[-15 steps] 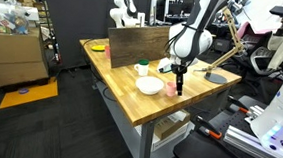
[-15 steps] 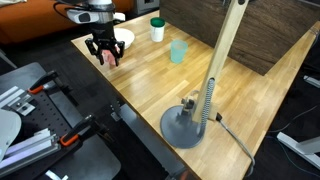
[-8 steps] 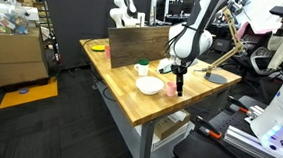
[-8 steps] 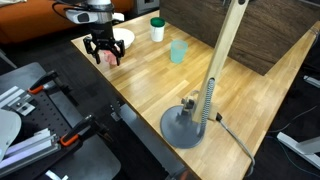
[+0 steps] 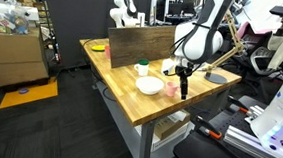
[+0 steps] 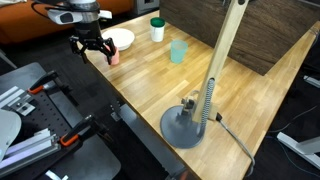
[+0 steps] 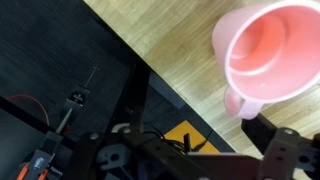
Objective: Pour the contents in the pink cup into the white bowl
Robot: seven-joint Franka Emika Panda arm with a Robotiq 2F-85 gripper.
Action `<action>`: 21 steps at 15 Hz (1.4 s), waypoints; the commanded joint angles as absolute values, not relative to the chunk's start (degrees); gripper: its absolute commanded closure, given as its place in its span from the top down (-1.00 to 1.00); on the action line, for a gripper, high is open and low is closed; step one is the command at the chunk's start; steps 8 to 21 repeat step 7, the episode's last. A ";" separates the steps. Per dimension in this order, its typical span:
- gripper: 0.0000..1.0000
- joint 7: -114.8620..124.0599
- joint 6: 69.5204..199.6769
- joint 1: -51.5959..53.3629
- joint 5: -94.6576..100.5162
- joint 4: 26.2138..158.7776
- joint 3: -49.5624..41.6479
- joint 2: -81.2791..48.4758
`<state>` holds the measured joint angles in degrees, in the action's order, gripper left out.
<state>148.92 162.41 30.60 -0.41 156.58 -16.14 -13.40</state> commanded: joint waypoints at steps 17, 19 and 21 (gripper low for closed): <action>1.00 148.81 163.24 30.64 -0.39 158.19 -16.15 -11.43; 1.00 148.81 163.24 30.64 -0.39 158.19 -16.15 -11.43; 1.00 148.81 163.24 30.64 -0.39 158.19 -16.15 -11.43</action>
